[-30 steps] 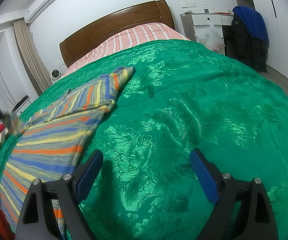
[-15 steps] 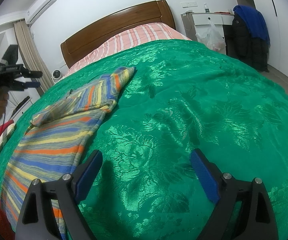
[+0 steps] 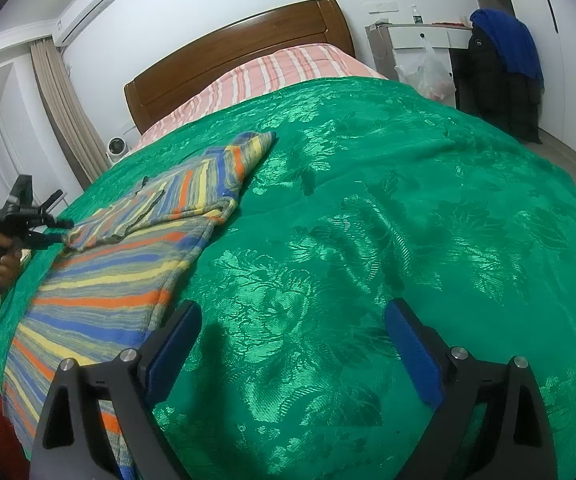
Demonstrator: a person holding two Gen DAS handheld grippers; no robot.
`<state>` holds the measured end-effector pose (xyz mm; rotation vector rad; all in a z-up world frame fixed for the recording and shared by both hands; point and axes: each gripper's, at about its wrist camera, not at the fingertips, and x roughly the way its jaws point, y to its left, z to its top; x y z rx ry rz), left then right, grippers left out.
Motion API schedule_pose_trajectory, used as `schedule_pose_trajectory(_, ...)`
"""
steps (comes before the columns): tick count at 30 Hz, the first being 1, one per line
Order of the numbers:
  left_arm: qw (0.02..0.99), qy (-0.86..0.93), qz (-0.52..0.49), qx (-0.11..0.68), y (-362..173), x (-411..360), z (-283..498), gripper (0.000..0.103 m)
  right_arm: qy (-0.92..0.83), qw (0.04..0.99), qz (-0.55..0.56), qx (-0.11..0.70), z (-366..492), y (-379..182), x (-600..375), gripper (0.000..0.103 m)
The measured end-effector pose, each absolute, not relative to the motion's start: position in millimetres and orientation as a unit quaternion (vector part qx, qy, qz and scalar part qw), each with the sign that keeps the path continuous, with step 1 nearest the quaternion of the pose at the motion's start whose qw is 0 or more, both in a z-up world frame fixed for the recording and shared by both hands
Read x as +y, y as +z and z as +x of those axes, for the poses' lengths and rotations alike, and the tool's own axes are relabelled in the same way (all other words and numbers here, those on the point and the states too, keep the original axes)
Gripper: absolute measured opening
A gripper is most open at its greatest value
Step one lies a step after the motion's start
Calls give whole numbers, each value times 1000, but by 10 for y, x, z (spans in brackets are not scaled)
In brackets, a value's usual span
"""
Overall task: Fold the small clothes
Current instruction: 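Grasp the sweater's side edge with the left tool, fold it inward, release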
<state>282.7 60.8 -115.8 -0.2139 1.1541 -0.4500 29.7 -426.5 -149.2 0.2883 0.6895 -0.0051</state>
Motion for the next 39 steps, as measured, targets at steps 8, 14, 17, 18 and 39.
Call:
schedule_pose_trajectory(8,816,-184,-196,511,-1207,1284,2514,46,-2,931,141,337,296,-1491,-4265,92)
schedule_pose_trajectory(14,817,-185,-140,528,-1334,1046,2510,10,-3,931,140,337,296,-1492,-4262,92)
schedule_pose_trajectory(17,819,-149,-137,538,-1289,1047,2470,10,-3,931,140,337,299,-1491,-4260,92)
schedule_pose_trajectory(18,820,-140,-132,538,-1276,1052,2464,11,-3,931,140,337,299,-1492,-4260,92)
schedule_pose_trajectory(39,905,-42,74,417,-1315,795,1866,2,-10,932,130,339,305,-1501,-4217,92)
